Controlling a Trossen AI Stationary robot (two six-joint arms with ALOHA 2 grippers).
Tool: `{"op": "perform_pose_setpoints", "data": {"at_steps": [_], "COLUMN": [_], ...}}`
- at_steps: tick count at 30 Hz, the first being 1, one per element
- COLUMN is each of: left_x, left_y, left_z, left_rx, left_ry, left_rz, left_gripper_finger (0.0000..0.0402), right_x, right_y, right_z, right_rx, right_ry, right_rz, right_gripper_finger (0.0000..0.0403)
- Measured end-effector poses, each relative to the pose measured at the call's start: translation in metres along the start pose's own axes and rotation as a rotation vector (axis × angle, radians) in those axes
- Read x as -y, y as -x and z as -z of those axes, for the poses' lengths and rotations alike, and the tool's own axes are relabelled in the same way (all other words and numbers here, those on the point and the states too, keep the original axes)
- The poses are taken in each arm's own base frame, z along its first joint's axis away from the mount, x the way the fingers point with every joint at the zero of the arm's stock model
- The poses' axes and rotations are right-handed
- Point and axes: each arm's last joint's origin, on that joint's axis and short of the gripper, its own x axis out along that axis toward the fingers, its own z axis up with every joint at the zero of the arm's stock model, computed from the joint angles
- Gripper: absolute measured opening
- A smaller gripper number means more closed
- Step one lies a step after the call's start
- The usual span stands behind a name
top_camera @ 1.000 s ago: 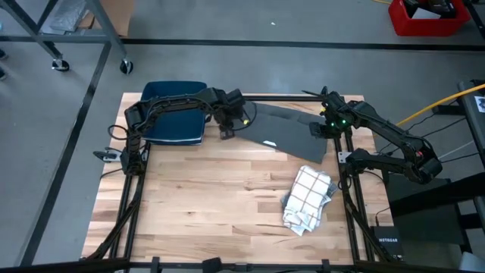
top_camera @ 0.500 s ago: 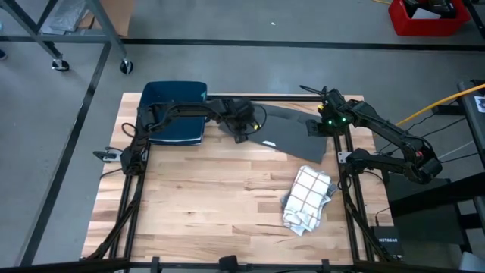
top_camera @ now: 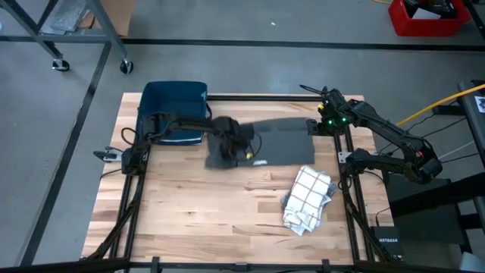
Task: Fold towel
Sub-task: Fold the gray towel
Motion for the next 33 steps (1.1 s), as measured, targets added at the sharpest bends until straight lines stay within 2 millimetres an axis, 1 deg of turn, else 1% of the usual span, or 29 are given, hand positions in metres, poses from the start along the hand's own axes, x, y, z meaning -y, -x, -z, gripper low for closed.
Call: {"op": "perform_pose_setpoints", "data": {"at_steps": [5, 8, 11, 13, 14, 16, 19, 22, 24, 28, 33], "left_x": [0.058, 0.095, 0.124, 0.134, 0.137, 0.139, 0.137, 0.132, 0.129, 0.124, 0.119], "left_y": [-0.008, -0.013, -0.013, -0.009, -0.004, 0.011, 0.042, 0.067, 0.078, 0.086, 0.088], "left_z": [0.011, 0.017, 0.024, 0.025, 0.025, 0.025, 0.026, 0.029, 0.029, 0.026, 0.019], "left_rx": [-0.107, -0.141, -0.155, -0.136, -0.120, -0.067, 0.045, 0.154, 0.220, 0.295, 0.353], "left_ry": [-0.031, -0.094, -0.175, -0.207, -0.214, -0.214, -0.205, -0.189, -0.167, -0.141, -0.122], "left_rz": [0.158, 0.255, 0.258, 0.231, 0.216, 0.182, 0.119, 0.039, -0.015, -0.069, -0.065], "left_gripper_finger": [0.0006, 0.0003, 0.0002, 0.0003, 0.0003, 0.0001, 0.0003, 0.0005, 0.0004, 0.0001, 0.0001], "right_x": [0.000, 0.000, -0.001, -0.002, -0.003, -0.005, -0.007, -0.011, -0.014, -0.021, -0.035], "right_y": [0.000, 0.000, 0.000, 0.000, 0.000, 0.001, 0.001, -0.002, -0.007, -0.020, -0.030], "right_z": [0.000, 0.000, 0.001, 0.002, 0.002, 0.003, 0.005, 0.009, 0.014, 0.025, 0.031], "right_rx": [0.000, -0.001, -0.021, -0.051, -0.068, -0.099, -0.130, -0.137, -0.149, -0.169, -0.143], "right_ry": [0.000, 0.000, 0.017, 0.067, 0.092, 0.116, 0.130, 0.168, 0.204, 0.233, 0.236], "right_rz": [0.000, -0.001, -0.035, -0.088, -0.119, -0.181, -0.240, -0.211, -0.171, -0.142, -0.191], "right_gripper_finger": [0.0182, 0.0182, 0.0182, 0.0182, 0.0182, 0.0182, 0.0182, 0.0182, 0.0182, 0.0182, 0.0182]}}
